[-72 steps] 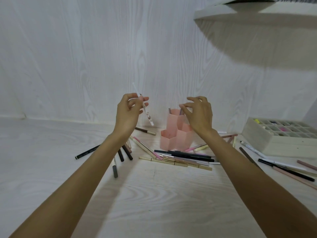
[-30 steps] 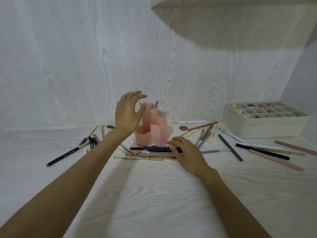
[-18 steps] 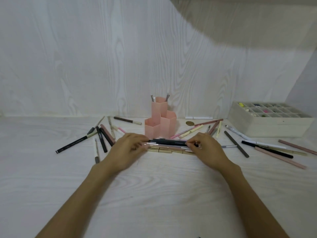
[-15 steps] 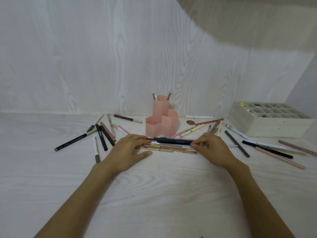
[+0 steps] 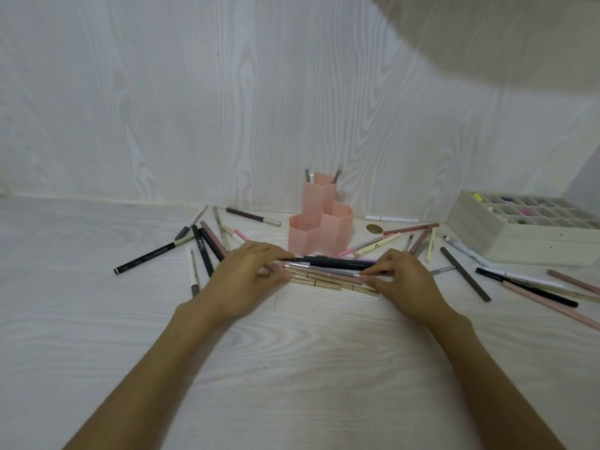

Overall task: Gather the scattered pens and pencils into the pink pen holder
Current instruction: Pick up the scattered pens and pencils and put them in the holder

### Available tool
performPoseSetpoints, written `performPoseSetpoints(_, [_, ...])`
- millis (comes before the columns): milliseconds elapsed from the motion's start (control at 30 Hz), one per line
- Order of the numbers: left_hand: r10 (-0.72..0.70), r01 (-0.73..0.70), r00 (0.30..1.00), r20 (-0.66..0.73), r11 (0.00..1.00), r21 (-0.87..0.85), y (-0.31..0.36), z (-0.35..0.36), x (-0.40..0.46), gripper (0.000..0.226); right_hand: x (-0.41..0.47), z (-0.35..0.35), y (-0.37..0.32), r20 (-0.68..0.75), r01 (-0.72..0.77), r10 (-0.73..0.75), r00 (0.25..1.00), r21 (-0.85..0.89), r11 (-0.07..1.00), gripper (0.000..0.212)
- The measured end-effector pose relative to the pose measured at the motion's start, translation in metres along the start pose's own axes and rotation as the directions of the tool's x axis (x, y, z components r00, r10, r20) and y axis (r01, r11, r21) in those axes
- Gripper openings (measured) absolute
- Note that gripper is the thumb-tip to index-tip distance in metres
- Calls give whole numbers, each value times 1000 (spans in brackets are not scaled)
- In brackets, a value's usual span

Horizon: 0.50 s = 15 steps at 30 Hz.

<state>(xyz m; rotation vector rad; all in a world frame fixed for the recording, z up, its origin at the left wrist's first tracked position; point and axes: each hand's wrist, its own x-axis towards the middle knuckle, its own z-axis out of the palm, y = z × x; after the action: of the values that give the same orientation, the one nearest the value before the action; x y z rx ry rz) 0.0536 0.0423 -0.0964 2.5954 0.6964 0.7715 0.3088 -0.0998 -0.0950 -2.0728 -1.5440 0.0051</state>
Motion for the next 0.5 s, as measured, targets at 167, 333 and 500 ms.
performPoseSetpoints(167, [82, -88, 993, 81, 994, 64, 22, 27, 4, 43, -4, 9, -10, -43, 56, -51, 998, 111, 992, 8])
performPoseSetpoints(333, [-28, 27, 1000, 3, 994, 107, 15, 32, 5, 38, -1, -11, -13, -110, -59, 175, 978, 664, 745, 8])
performPoseSetpoints(500, [-100, 109, 993, -63, 980, 167, 6, 24, 5, 36, 6, -35, -23, -293, 85, 379, 878, 874, 479, 15])
